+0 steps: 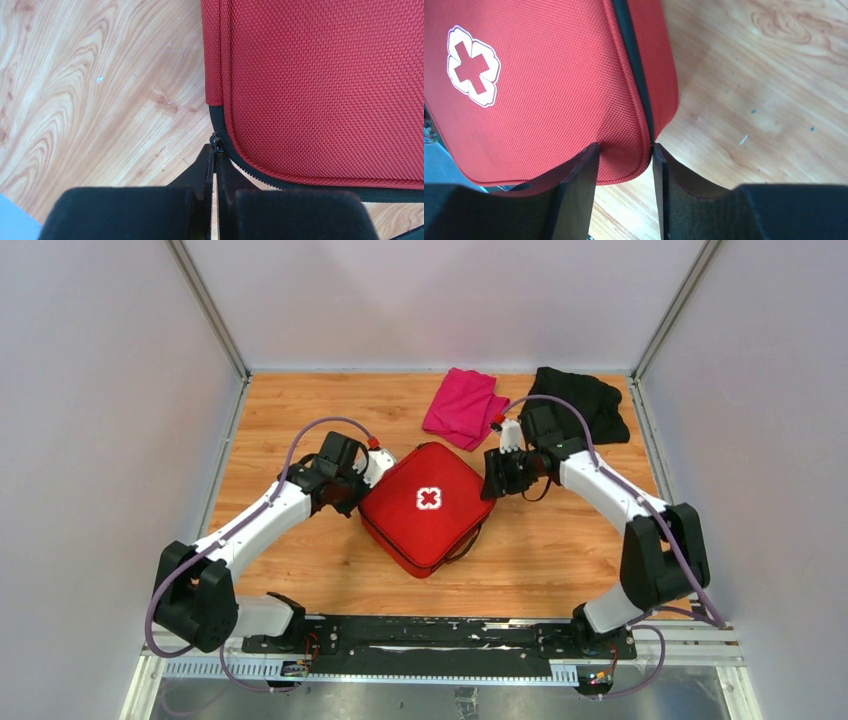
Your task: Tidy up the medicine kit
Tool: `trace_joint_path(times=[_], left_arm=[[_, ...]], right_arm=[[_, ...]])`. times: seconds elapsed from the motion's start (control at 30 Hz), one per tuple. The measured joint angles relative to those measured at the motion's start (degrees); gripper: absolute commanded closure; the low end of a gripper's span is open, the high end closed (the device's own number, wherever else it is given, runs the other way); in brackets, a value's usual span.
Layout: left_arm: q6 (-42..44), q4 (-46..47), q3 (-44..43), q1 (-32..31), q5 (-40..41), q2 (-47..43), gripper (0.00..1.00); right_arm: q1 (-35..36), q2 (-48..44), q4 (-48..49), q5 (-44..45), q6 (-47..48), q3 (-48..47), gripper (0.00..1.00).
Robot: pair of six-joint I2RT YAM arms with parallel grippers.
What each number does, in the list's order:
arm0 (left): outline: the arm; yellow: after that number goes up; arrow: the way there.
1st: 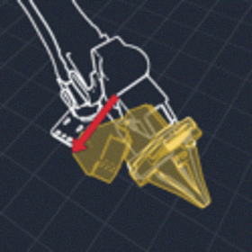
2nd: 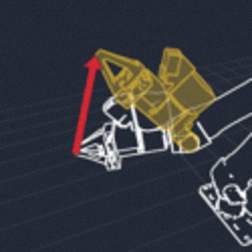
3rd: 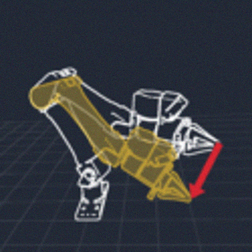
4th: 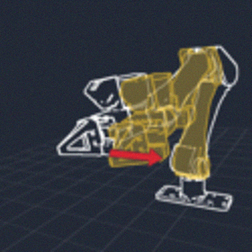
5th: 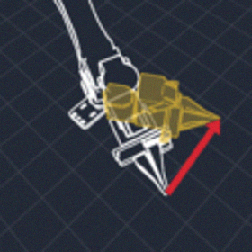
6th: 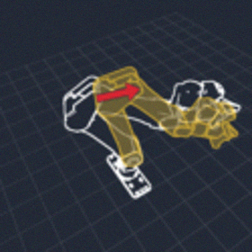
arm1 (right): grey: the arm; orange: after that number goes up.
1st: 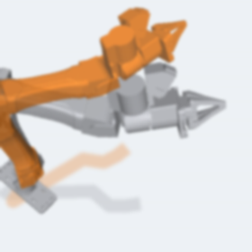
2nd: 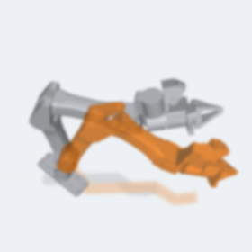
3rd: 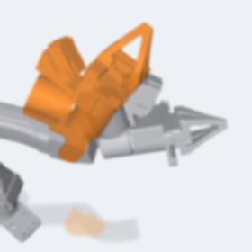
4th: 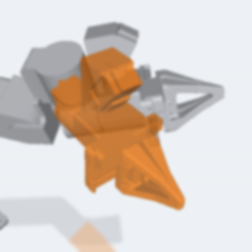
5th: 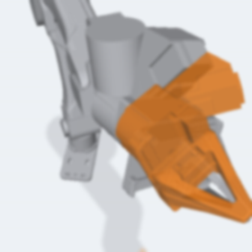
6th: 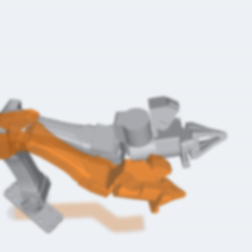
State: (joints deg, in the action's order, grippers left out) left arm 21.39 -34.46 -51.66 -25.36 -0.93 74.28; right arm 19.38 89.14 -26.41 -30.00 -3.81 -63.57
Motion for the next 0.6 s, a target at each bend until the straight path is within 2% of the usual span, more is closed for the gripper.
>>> trace_joint_path(times=[0.23, 0.33, 0.47, 0.6], left_arm=[[3.0, 0.2, 0.3, 0.0, -3.9, -0.6, 1.00], [3.8, 0.6, 1.1, 0.0, -4.6, -1.9, 1.00], [4.4, 0.9, 2.0, 0.0, -5.2, -3.0, 1.00], [4.9, 1.4, 3.0, 0.0, -5.5, -3.7, 1.00]], right_arm=[[1.9, -8.2, -1.6, 6.8, 0.7, 0.9, 0.47], [4.2, -8.5, -1.0, 8.2, 2.9, -2.1, 0.40], [8.3, -3.1, 0.0, 8.8, 7.8, -9.4, 0.38], [8.3, 6.1, 0.1, 8.0, 11.5, -17.7, 0.38]])
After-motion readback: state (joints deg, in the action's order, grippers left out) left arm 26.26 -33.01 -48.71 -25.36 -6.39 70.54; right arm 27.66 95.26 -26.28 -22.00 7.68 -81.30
